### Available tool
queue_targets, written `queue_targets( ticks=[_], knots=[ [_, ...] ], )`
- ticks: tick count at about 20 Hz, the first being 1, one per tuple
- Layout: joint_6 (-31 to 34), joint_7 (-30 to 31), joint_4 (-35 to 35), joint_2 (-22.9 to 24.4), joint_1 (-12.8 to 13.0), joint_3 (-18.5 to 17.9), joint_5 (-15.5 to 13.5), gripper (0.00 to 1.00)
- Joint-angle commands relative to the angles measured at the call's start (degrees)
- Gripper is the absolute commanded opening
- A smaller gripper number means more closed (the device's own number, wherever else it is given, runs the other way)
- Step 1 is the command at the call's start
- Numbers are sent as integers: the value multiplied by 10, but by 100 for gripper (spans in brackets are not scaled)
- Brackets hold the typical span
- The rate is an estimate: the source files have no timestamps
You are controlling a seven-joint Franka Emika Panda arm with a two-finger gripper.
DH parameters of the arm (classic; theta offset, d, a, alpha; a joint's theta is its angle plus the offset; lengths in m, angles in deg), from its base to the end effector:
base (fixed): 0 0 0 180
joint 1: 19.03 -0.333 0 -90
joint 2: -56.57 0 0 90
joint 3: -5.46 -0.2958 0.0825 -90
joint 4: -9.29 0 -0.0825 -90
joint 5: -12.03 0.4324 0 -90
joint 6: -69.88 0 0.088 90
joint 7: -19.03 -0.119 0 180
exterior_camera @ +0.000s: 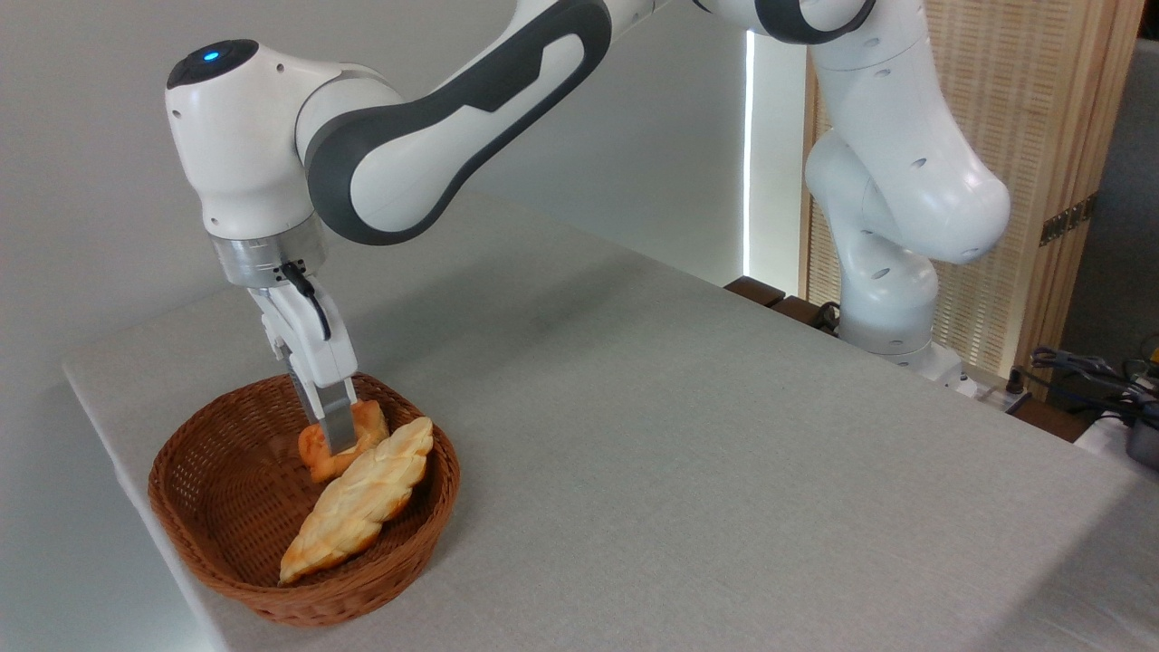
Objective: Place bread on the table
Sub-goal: 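Lift the roll up out of the basket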
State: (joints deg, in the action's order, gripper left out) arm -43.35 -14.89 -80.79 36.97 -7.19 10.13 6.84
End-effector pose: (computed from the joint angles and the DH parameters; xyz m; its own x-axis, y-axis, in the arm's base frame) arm 0.6775 -0.2024 0.4039 0.6646 -0.7386 0.1129 -0.7465 -0.6627 0.0595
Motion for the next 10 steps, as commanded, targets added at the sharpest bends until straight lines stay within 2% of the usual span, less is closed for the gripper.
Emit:
queue_targets(
  ticks=[1,5,10],
  knots=[
    [13,9,-1,75,-23,-4,-13,50],
    [27,6,-24,109,-29,-4,-13,50],
    [42,4,-119,172,-28,1,-13,55]
  ],
)
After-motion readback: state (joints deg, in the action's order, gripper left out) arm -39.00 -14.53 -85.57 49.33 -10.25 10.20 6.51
